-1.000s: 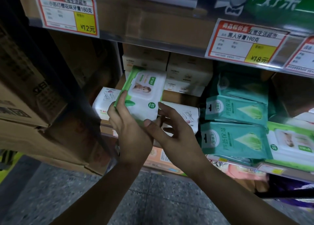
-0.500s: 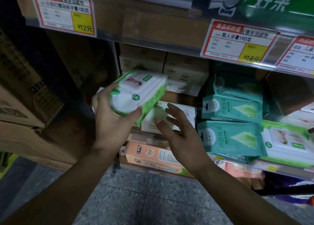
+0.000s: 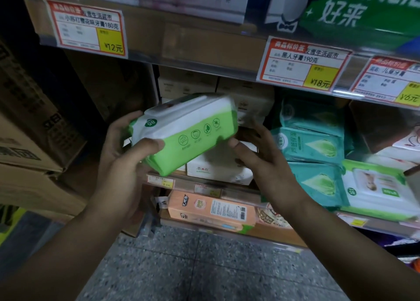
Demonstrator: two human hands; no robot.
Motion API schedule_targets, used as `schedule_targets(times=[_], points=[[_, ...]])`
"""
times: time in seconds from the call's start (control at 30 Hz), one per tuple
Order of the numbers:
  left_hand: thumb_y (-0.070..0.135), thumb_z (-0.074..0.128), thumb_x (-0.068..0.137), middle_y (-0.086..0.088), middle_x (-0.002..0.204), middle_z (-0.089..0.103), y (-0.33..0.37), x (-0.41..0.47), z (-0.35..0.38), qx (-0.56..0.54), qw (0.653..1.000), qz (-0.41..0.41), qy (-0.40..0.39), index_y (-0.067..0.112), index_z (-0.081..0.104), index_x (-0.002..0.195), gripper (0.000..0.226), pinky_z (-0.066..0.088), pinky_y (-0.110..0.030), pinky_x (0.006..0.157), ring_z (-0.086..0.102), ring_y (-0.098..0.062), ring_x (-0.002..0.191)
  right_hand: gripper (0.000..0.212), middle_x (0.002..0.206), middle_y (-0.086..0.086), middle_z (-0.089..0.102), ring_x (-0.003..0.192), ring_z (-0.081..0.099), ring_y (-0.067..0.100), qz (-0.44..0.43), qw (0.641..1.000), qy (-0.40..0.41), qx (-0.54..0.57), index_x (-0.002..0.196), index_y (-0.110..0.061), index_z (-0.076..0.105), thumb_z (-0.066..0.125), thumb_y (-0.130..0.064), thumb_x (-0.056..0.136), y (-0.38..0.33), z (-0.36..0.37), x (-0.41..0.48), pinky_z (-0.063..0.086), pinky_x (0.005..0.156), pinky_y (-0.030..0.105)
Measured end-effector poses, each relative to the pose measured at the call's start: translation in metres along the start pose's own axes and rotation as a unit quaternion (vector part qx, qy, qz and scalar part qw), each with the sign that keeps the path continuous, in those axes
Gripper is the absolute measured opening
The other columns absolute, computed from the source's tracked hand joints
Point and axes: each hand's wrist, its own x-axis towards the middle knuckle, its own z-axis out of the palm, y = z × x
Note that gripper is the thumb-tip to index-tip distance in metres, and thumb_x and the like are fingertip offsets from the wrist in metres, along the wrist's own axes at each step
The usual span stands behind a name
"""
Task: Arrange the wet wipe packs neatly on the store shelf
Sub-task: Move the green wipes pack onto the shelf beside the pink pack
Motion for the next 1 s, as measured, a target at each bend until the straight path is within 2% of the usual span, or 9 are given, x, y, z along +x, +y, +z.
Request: schedule_targets(times=[0.13, 0.23, 0.33, 0.4, 0.5, 0.63, 0.8, 0.93, 1.0], points=[[-0.001, 0.063, 0.067, 0.002, 0.11, 0.072, 0.008, -0.007, 0.014, -0.01, 0.998, -0.019, -0.052, 0.021, 0.063, 0.116, 0.054, 0.058, -0.036, 0.059, 0.073, -0.019, 0.094, 0.102, 0.145, -0.004, 0.061, 0.122, 0.069, 0.019, 0.006, 0.995, -0.021, 0.097, 0.156, -0.04, 0.032, 0.088, -0.045, 0.072, -0.013, -0.018, -0.006, 0.06, 0.091, 0.036], [0.0, 0.066, 0.058, -0.001, 0.111, 0.071, 0.011, -0.012, 0.03, -0.024, 0.994, -0.034, -0.104, 0.016, 0.061, 0.122, 0.066, 0.057, -0.036, 0.061, 0.072, -0.021, 0.096, 0.091, 0.148, -0.001, 0.057, 0.118, 0.072, 0.017, -0.01, 0.992, -0.025, 0.121, 0.143, -0.051, 0.037, 0.083, -0.041, 0.064, -0.027, -0.045, -0.012, 0.062, 0.082, 0.035], [0.006, 0.066, 0.054, -0.001, 0.112, 0.07, 0.01, -0.02, 0.05, -0.033, 0.987, -0.042, -0.151, 0.015, 0.059, 0.124, 0.071, 0.058, -0.034, 0.065, 0.071, -0.021, 0.098, 0.091, 0.136, -0.002, 0.067, 0.111, 0.075, 0.015, -0.014, 0.994, -0.032, 0.108, 0.147, -0.034, 0.047, 0.084, -0.036, 0.063, -0.034, -0.071, -0.02, 0.062, 0.078, 0.035], [0.01, 0.067, 0.053, 0.0, 0.112, 0.07, 0.006, -0.027, 0.069, -0.036, 0.982, -0.048, -0.179, 0.014, 0.059, 0.124, 0.072, 0.058, -0.03, 0.067, 0.07, -0.02, 0.099, 0.076, 0.121, -0.002, 0.077, 0.108, 0.075, 0.018, -0.017, 0.995, -0.036, 0.09, 0.137, -0.027, 0.058, 0.086, -0.029, 0.066, -0.034, -0.09, -0.03, 0.062, 0.078, 0.032], [0.012, 0.067, 0.052, 0.008, 0.111, 0.07, 0.0, -0.038, 0.095, -0.019, 0.976, -0.048, -0.212, 0.012, 0.056, 0.129, 0.078, 0.057, -0.027, 0.072, 0.068, -0.015, 0.102, 0.063, 0.119, 0.004, 0.079, 0.112, 0.074, 0.023, -0.021, 0.995, -0.021, 0.099, 0.133, -0.018, 0.061, 0.083, -0.017, 0.074, -0.03, -0.114, -0.048, 0.06, 0.084, 0.032], [0.014, 0.07, 0.053, 0.007, 0.122, 0.067, -0.014, -0.052, 0.126, 0.01, 0.973, -0.053, -0.225, 0.022, 0.058, 0.13, 0.078, 0.054, -0.026, 0.076, 0.065, -0.015, 0.108, 0.063, 0.126, 0.009, 0.076, 0.119, 0.071, 0.03, -0.024, 0.994, 0.017, 0.11, 0.137, -0.015, 0.058, 0.078, -0.008, 0.077, -0.02, -0.143, -0.07, 0.057, 0.099, 0.043], [0.009, 0.076, 0.057, 0.02, 0.122, 0.069, -0.026, -0.079, 0.165, 0.036, 0.971, -0.063, -0.228, 0.032, 0.049, 0.142, 0.092, 0.053, -0.022, 0.082, 0.065, -0.006, 0.112, 0.076, 0.126, 0.011, 0.075, 0.117, 0.072, 0.029, -0.046, 0.991, 0.061, 0.113, 0.141, -0.016, 0.054, 0.079, -0.005, 0.07, -0.015, -0.168, -0.098, 0.06, 0.093, 0.039], [0.026, 0.083, 0.06, 0.008, 0.142, 0.058, -0.035, -0.094, 0.194, 0.049, 0.968, -0.09, -0.229, 0.044, 0.048, 0.141, 0.09, 0.039, -0.044, 0.108, 0.054, -0.018, 0.13, 0.069, 0.12, 0.007, 0.078, 0.106, 0.076, 0.019, -0.053, 0.989, 0.088, 0.105, 0.139, -0.015, 0.056, 0.075, -0.001, 0.075, -0.021, -0.19, -0.119, 0.061, 0.081, 0.026], [0.034, 0.083, 0.062, 0.007, 0.146, 0.053, -0.038, -0.098, 0.207, 0.064, 0.964, -0.101, -0.236, 0.048, 0.05, 0.138, 0.084, 0.032, -0.051, 0.113, 0.047, -0.021, 0.136, 0.056, 0.115, 0.004, 0.08, 0.101, 0.078, 0.016, -0.051, 0.99, 0.102, 0.086, 0.13, -0.018, 0.06, 0.074, 0.002, 0.08, -0.022, -0.203, -0.128, 0.06, 0.077, 0.022]])
